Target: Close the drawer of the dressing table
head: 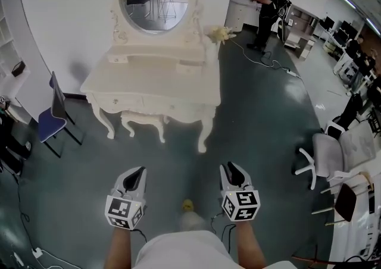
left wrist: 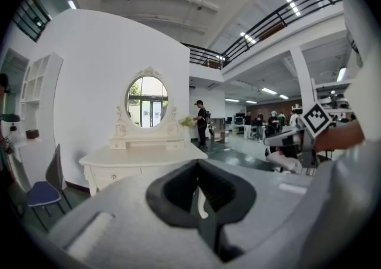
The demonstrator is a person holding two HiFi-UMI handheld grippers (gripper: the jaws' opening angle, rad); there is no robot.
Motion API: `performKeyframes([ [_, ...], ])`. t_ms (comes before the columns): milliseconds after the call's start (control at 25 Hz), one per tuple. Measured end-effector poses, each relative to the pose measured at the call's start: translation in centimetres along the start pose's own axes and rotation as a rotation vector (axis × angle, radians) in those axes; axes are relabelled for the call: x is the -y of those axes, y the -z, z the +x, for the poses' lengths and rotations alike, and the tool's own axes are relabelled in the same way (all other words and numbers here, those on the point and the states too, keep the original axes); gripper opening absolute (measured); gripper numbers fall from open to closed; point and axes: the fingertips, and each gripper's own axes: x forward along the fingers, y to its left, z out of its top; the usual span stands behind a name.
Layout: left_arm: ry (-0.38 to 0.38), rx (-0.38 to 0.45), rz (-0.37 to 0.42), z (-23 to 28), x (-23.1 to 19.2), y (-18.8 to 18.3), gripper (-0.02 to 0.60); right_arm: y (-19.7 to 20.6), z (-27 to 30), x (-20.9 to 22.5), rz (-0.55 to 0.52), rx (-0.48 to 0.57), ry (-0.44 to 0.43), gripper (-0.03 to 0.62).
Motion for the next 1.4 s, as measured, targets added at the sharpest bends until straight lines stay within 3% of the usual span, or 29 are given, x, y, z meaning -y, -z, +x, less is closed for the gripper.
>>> performKeyframes([
  [400, -0.027, -0.010, -0.003, 12.1, -5.1, -3.9, -0.002, -5.1, 12.5, 5.6, 0.001, -0.016, -0.043, 0.083],
  [840, -0.085, -0.016, 0.013, 17.8, -8.9, -6.0, -0.002, -8.2, 20.5, 7.2, 0.011, -0.015, -0.102, 0.083],
  [1120, -0.048, -0.014, 0.001, 23.0, -12.2, -6.0, -0.002, -8.4, 25.8, 8.3, 0.014, -0.032, -0.072, 0.083],
  [1400, 0.006, -0.002, 0.001, 29.5, -18.5, -7.1, -0.002, -9.7, 33.3, 8.5, 0.023, -0.050, -0.024, 0.083],
])
